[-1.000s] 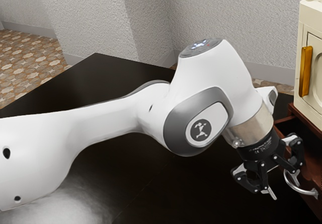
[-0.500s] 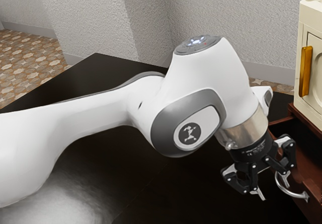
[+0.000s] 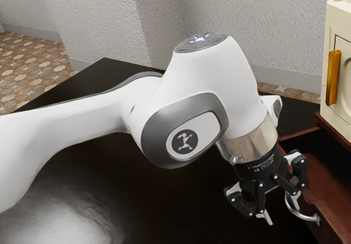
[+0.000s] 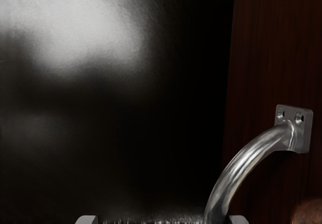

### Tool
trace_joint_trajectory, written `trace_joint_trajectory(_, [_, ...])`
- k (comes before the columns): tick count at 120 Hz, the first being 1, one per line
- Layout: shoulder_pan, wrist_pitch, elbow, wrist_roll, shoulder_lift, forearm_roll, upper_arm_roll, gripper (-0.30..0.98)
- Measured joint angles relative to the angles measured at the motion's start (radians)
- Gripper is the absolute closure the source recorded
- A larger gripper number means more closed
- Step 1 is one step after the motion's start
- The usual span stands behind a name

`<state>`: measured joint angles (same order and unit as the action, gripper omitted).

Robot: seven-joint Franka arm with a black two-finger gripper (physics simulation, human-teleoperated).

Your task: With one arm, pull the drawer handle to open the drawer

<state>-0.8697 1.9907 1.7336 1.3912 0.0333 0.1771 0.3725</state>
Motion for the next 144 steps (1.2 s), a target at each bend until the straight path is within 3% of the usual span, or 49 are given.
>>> trace_joint_trajectory(60, [0.012,-0.085,-0.002,0.048,-0.028,-0.025,-0.013,0.39])
trace_joint_trajectory(107, [0.004,-0.143,-0.025,0.068,-0.087,-0.065,-0.032,0.30])
trace_joint_trajectory(112, [0.046,-0.175,-0.047,0.069,-0.116,-0.069,-0.070,0.29])
trace_joint_trajectory(124, [0.262,-0.269,-0.170,0.028,-0.139,-0.080,-0.151,0.19])
trace_joint_trajectory(136, [0.580,-0.340,-0.239,-0.130,-0.133,-0.089,-0.147,0.13])
trace_joint_trajectory(144, [0.687,-0.372,-0.267,-0.269,-0.137,-0.126,-0.103,0.10])
